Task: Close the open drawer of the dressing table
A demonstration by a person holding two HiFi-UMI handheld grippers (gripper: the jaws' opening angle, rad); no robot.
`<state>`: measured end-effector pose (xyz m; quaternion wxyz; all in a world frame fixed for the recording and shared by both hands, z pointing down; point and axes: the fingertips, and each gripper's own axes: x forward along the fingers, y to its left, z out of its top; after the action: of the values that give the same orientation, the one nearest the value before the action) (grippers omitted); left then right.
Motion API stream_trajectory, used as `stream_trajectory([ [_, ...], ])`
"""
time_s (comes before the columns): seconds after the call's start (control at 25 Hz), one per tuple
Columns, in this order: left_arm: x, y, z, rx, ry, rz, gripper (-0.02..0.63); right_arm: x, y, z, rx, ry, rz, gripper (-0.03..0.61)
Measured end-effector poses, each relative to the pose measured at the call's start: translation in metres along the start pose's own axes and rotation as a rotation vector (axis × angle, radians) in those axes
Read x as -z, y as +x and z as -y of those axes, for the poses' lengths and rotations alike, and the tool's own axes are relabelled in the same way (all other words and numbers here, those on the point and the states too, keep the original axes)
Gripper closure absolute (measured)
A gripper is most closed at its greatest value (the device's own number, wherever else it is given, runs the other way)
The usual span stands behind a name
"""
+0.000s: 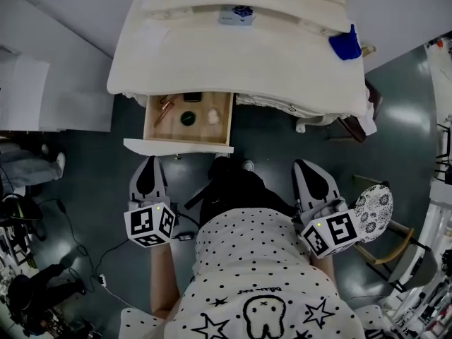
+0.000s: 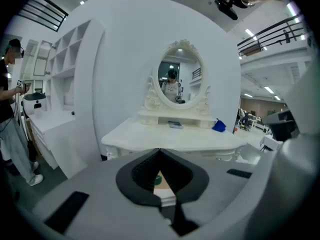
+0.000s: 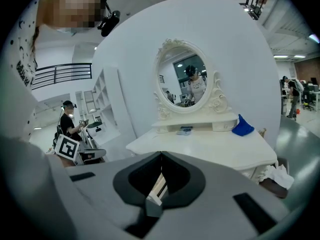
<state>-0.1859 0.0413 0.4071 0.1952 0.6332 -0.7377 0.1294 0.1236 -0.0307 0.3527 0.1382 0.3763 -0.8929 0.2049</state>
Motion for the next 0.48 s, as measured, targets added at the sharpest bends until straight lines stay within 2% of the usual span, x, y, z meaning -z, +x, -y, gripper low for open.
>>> stream_trajectory([
  [0.32,0.101,0.023,-0.015,0.026,-0.015,-0.295,0.598,0.005,0.007,0.006,0.001,0.021,-0.021,0.569],
  [0.48,0.146,0.034,-0.013,0.057,-0.031,-0.409,0.501,0.005,0.002,0.015,0.022,0.028,-0.018,0.569],
])
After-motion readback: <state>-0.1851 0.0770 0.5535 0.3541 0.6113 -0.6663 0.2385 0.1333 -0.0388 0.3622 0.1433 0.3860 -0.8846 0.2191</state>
